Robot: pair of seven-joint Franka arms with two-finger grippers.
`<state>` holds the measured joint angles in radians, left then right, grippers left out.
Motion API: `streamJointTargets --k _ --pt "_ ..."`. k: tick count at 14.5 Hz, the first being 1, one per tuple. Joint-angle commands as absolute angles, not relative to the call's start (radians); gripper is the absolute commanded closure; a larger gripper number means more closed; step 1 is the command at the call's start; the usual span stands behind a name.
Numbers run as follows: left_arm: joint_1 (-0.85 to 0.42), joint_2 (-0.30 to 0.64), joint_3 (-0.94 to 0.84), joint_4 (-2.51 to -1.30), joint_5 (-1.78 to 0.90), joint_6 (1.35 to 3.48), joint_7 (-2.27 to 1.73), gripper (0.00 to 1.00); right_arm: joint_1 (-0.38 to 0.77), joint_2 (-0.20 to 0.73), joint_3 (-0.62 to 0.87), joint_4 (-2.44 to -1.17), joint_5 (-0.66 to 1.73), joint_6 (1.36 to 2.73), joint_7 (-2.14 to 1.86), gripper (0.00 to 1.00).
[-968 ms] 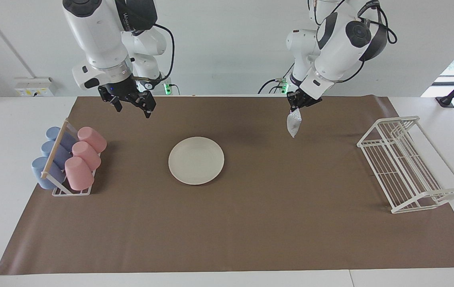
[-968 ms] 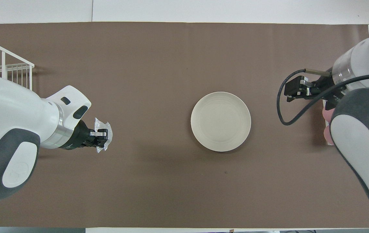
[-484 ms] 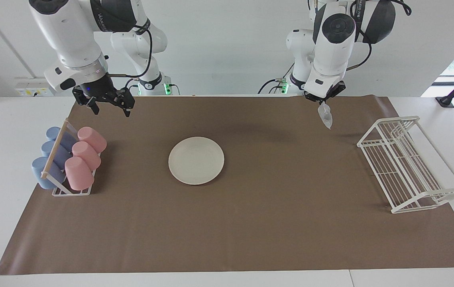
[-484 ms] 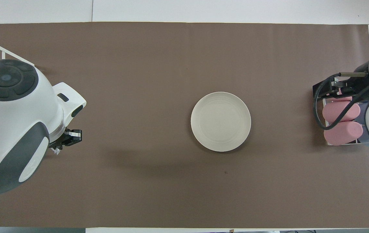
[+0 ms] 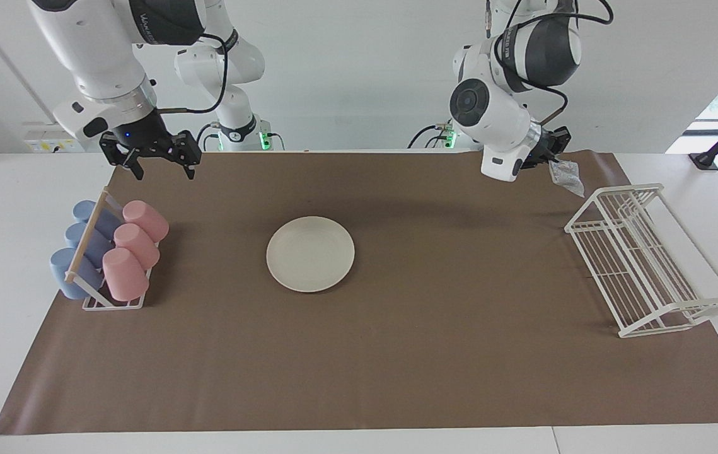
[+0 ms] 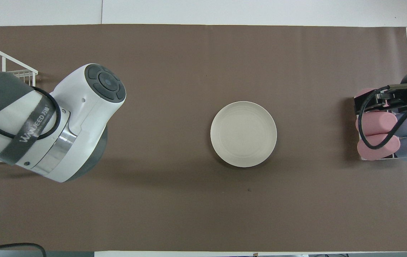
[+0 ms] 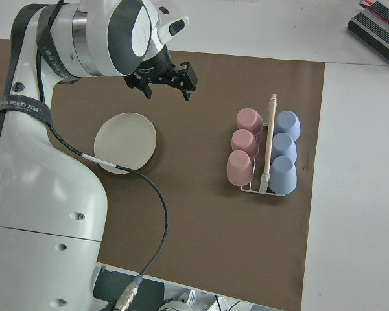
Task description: Wipe plate with sponge
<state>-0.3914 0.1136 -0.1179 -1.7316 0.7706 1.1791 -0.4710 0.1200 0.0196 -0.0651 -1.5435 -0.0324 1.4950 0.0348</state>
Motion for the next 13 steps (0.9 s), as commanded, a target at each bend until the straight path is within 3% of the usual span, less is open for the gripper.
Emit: streamJointTargets --k 1,6,13 --pt "-0.399 0.21 -0.109 -1.697 0.921 1.134 -0.485 1.0 0.12 -0.011 -0.09 -1.58 -0.037 1.439 0.011 0.0" --pt "-0.302 0.359 -0.1 -1.674 1.097 1.231 -0.48 1.0 0.104 -0.048 -0.109 -1.651 -0.034 1.434 0.017 0.0" --pt "-0.175 0.394 -0.098 -1.684 1.14 1.466 -0.482 1.0 0.107 -0.077 -0.106 -1.663 -0.034 1.44 0.015 0.0"
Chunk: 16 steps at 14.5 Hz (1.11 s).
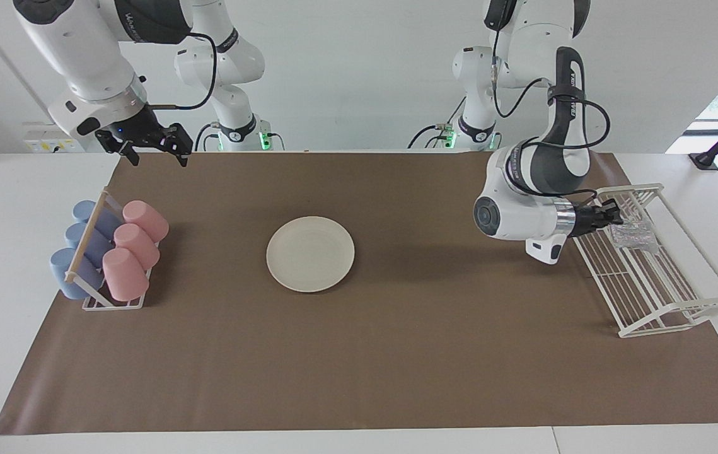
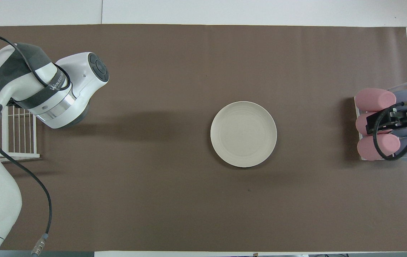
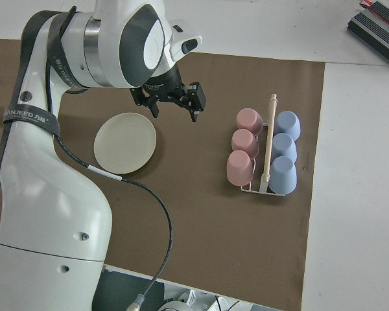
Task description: Wipe plate with sponge
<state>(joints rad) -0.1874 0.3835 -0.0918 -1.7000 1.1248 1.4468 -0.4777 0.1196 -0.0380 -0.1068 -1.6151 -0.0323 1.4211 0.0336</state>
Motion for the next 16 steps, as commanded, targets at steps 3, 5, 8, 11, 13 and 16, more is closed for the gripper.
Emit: streamJointTargets --k 3,5,8,11,13,16 --pt "-0.172 0.394 -0.1 -1.687 1.129 1.485 -0.483 1.0 0.104 -0.086 -0.11 -1.689 -0.034 1.498 -0.085 0.0" --pt "-0.164 0.394 -0.101 -1.69 1.123 1.491 -0.483 1.0 0.063 -0.094 -0.115 -1.715 -0.018 1.563 -0.164 0.0" --pt "-0.161 0.391 -0.101 -1.701 1.121 1.503 -0.483 1.0 0.06 -0.095 -0.115 -1.707 -0.018 1.559 -0.172 0.0" --pt "-0.152 0.391 -0.101 -1.704 1.104 1.523 -0.485 0.82 0.055 -0.092 -0.12 -1.707 -0.02 1.563 -0.224 0.0" --pt "-0.146 0.391 -0.1 -1.704 1.103 1.532 -0.486 0.58 0.057 -0.092 -0.129 -1.707 -0.02 1.569 -0.23 0.0" --pt "-0.141 0.391 -0.1 -1.706 1.103 1.536 -0.486 0.43 0.058 -0.091 -0.129 -1.706 -0.02 1.571 -0.221 0.0"
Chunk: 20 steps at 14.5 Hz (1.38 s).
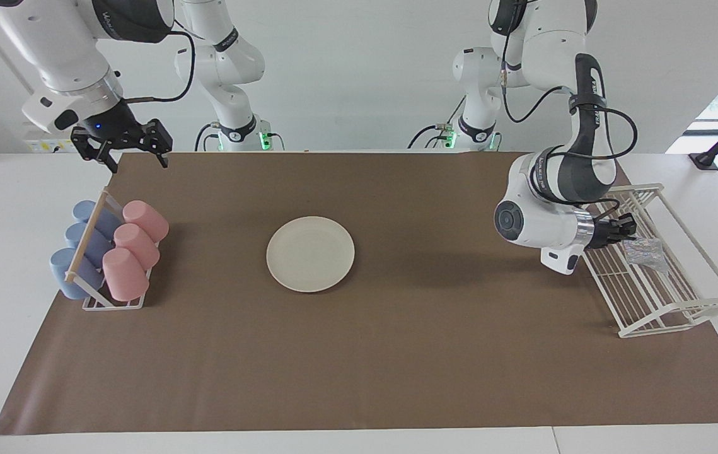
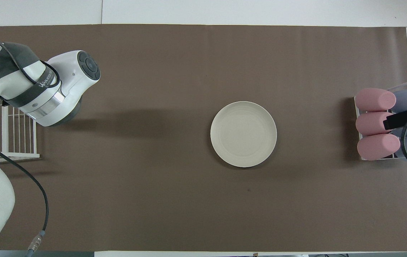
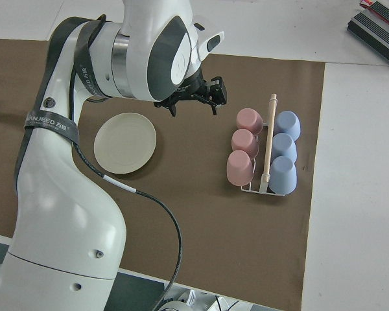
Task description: Wipe plate with sponge
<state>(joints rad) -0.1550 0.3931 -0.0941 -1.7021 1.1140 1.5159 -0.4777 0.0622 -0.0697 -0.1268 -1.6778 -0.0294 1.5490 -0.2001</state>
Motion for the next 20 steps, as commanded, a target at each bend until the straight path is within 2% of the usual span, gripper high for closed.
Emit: streamJointTargets --k 1,2,3,8,17,20 --pt "-0.141 0.393 -0.1 -1.706 1.103 1.536 -0.486 0.3 0.057 -0.089 -0.13 -1.706 -0.018 1.571 -0.222 0.0" --pt "-0.138 0.393 -0.1 -1.706 1.103 1.536 -0.486 0.09 0.057 -0.089 -0.136 -1.706 -0.018 1.569 -0.222 0.0" --pt "-0.138 0.391 -0.101 -1.706 1.101 1.534 -0.486 0.0 0.057 -0.086 -0.146 -1.701 -0.018 1.571 -0.221 0.0" --pt "-0.137 0.364 -0.103 -1.684 0.993 1.557 -0.483 0.0 0.058 -0.072 -0.149 -1.672 -0.02 1.572 -0.183 0.0" --pt "-0.069 0.203 -0.091 -1.551 0.438 1.595 -0.422 0.0 0.057 -0.071 -0.15 -1.667 -0.021 1.574 -0.075 0.0" --pt "0.001 0.103 -0.095 -1.546 0.212 1.586 -0.35 0.0 0.058 -0.071 -0.149 -1.669 -0.021 1.568 -0.074 0.0"
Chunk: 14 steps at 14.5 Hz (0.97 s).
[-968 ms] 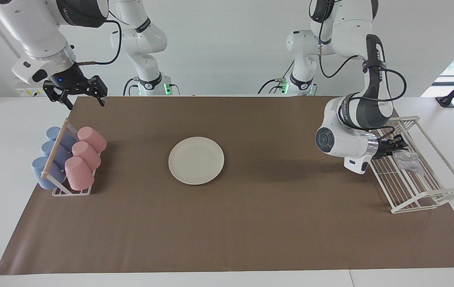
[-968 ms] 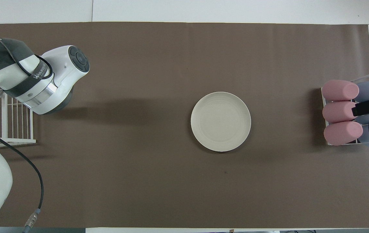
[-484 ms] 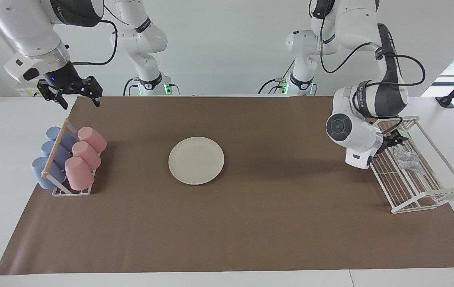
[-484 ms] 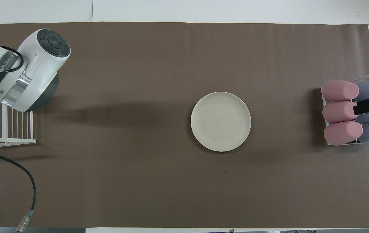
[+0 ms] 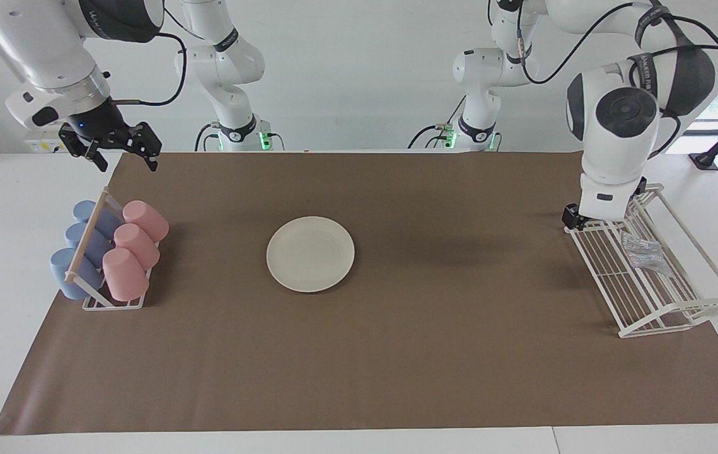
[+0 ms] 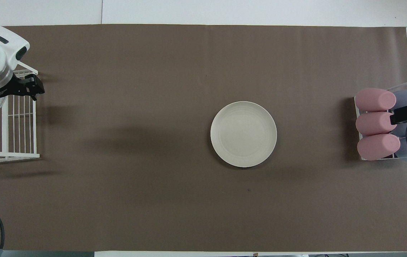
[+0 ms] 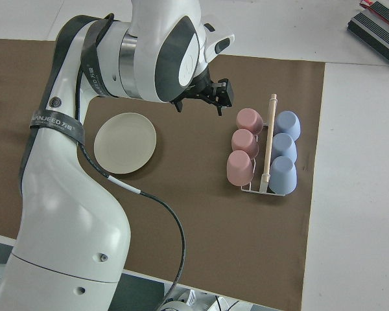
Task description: Wipe plate with sponge
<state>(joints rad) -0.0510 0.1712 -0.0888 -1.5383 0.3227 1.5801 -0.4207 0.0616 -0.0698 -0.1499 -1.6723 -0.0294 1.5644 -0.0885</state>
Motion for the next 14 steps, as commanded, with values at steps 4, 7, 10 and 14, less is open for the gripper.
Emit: streamJointTargets --k 4,7,10,14 --pt "0.031 -0.015 -0.094 -1.554 0.065 1.502 -0.253 0.0 0.058 -0.071 -0.146 -1.667 -0.021 1.565 -0.072 0.0" --pt "0.038 -0.06 -0.089 -1.568 -0.006 1.465 -0.226 0.0 0.058 -0.071 -0.146 -1.667 -0.021 1.565 -0.072 0.0" --pt "0.026 -0.086 -0.084 -1.62 -0.015 1.485 -0.212 0.0 0.06 -0.071 -0.146 -1.667 -0.021 1.565 -0.072 0.0" --pt "0.021 -0.084 -0.081 -1.664 -0.026 1.522 -0.173 0.0 0.058 -0.071 -0.146 -1.667 -0.021 1.565 -0.071 0.0"
